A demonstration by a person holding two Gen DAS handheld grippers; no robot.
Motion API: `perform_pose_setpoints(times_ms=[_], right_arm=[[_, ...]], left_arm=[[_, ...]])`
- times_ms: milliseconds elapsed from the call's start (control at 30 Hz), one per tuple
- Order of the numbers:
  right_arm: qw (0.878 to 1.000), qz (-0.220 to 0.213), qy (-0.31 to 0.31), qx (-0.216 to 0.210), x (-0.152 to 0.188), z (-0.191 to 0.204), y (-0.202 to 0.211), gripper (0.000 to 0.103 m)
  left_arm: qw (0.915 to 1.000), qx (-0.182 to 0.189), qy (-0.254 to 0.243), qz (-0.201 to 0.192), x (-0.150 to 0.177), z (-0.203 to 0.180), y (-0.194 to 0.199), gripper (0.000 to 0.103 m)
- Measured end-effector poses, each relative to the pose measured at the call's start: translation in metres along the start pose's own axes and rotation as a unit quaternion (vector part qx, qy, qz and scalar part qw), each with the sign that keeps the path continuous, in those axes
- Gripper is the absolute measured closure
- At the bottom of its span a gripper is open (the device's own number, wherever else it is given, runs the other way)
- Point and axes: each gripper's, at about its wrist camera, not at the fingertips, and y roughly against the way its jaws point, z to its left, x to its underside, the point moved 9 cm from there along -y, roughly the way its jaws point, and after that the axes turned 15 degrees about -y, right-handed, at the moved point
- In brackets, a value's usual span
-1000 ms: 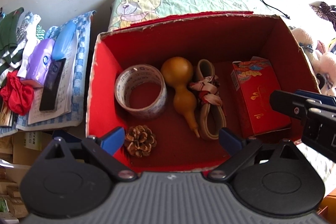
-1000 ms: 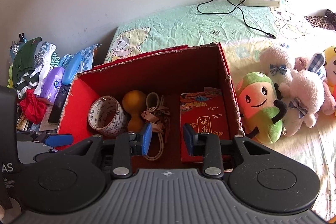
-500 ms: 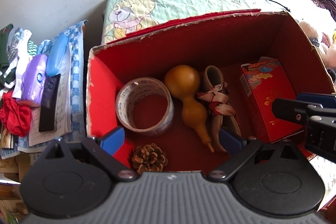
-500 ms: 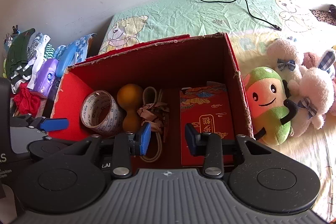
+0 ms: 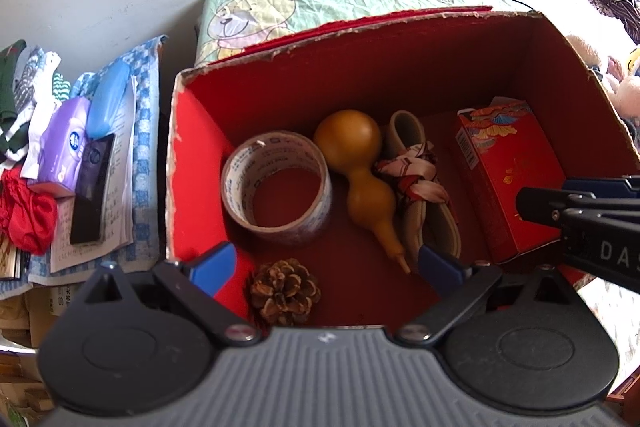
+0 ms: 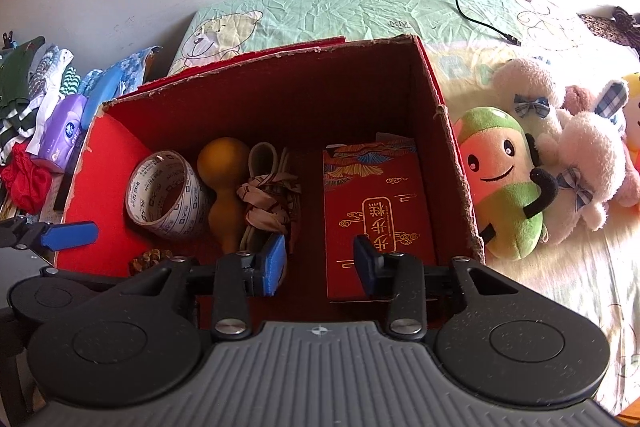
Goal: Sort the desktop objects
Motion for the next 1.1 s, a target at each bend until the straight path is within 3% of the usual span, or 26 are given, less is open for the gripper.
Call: perform_pose_setpoints(times_ms=[200, 367, 533, 700, 1100], right_arm=[[1.000, -0.009, 0.004, -0.012, -0.008, -0.003, 0.006, 0.047], [1.000, 0.000, 0.007, -0.018, -0.017, -0.011, 0.007, 0.048], [1.000, 0.006, 0.028, -0.014, -0.020, -0.019, 0.008, 0.048], [0.999, 0.013, 0.036, -0.027, -0.021, -0.024, 0.009, 0.057], [0.999, 0.005, 0.029, -0.024, -0.021, -0.023, 0.010, 0.056]], left_arm=[[0.9997, 0.007, 0.021, -0.007, -0.003, -0.003, 0.002, 0.004], [0.9995, 0.002, 0.012, -0.028, -0.012, -0.014, 0.009, 0.004], [0.9987, 0.022, 0.034, -0.031, -0.013, -0.020, 0.010, 0.004], [0.9982, -0.009, 0.048, -0.035, -0.012, -0.023, 0.015, 0.004], [0.9986, -0.018, 0.042, -0.025, -0.007, -0.025, 0.014, 0.004]])
